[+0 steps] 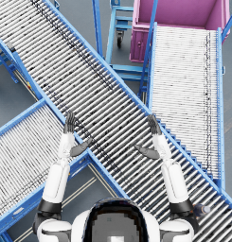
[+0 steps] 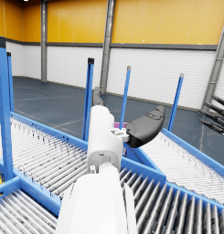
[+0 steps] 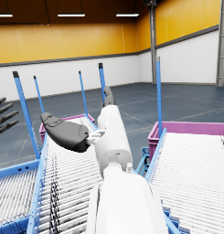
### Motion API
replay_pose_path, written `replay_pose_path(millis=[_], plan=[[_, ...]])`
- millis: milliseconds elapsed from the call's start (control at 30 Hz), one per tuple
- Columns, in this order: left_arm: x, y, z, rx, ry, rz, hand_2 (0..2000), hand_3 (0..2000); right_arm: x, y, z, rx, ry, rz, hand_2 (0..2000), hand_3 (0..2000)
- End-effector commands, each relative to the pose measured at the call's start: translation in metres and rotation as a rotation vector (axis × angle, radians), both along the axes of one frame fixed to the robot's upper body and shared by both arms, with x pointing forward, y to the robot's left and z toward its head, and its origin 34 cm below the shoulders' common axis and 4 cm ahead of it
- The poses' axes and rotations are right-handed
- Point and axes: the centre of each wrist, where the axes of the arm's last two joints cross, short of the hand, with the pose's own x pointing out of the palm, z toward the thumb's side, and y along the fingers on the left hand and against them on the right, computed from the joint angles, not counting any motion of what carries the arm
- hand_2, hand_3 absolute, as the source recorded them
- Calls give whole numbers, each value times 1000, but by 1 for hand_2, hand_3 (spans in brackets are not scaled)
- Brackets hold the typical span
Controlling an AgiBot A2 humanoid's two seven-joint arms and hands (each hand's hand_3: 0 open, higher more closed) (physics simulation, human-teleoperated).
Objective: Pick up the oil and place it on the left assembly line, put the cola on the right, and keep Sprite still
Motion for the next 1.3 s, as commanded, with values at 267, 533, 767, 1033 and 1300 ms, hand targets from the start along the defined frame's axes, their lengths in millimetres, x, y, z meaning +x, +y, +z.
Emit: replay_pose_path(millis=[267,533,767,1033,1300], plan=[[0,0,0,0,0,0,0,0,0,0,0,0,0,0,0,0],[0,0,0,0,0,0,0,0,0,0,0,0,0,0,0,0],[0,0,0,0,0,0,0,0,0,0,0,0,0,0,0,0],[0,0,0,0,0,0,0,0,0,0,0,0,0,0,0,0],[0,0,0,0,0,0,0,0,0,0,0,0,0,0,0,0]])
